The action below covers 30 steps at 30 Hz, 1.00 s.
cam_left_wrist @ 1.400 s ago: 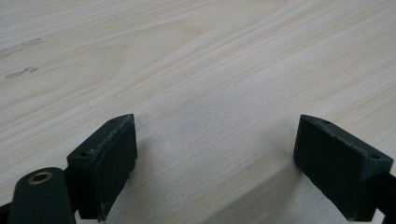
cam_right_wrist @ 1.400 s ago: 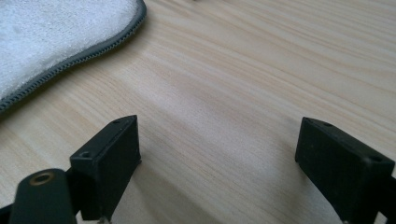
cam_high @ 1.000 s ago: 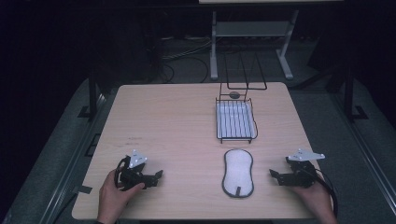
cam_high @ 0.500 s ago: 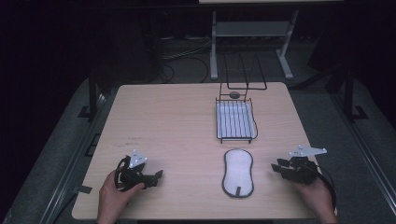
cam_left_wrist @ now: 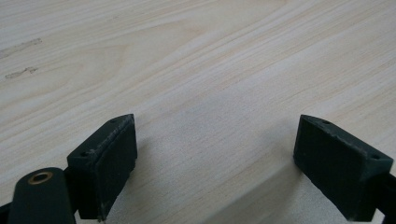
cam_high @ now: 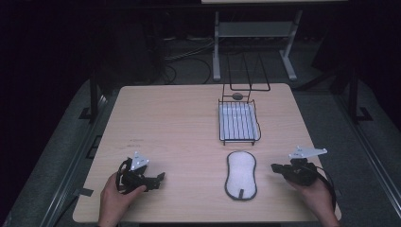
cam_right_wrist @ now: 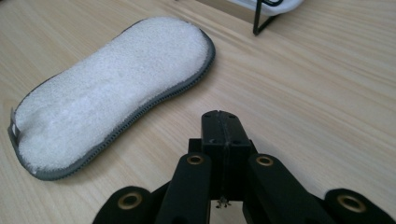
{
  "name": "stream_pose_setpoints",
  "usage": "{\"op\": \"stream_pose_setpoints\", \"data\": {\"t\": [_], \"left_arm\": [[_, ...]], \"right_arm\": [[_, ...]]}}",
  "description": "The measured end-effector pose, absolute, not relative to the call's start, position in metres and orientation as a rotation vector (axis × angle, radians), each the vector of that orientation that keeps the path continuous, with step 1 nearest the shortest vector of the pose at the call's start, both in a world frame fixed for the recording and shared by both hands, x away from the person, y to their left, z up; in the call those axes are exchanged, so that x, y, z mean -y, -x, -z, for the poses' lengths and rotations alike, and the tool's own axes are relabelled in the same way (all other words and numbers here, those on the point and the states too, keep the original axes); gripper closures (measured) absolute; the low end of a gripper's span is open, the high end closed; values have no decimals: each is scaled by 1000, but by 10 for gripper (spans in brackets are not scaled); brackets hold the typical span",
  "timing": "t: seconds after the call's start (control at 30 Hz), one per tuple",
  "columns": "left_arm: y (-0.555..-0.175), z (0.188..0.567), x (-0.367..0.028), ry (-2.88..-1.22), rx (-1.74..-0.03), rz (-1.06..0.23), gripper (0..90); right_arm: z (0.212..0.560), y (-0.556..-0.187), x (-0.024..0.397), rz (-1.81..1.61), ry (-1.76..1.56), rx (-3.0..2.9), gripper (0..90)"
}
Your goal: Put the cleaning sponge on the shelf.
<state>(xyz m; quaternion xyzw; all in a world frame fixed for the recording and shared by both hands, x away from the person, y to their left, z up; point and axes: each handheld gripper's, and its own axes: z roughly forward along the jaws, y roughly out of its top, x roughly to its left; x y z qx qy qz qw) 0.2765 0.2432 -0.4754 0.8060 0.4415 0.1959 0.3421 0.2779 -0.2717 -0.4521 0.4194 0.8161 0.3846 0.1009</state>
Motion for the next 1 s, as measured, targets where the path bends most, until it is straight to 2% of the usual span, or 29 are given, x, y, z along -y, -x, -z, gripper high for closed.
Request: {"op": "stream_pose_setpoints", "data": {"t": [1.0], "left_arm": [[-276,476,-243,-2091,-1151,-508,127]], "right_arm": [[456,-325,232,-1166,-1228,-2447,899]]}}
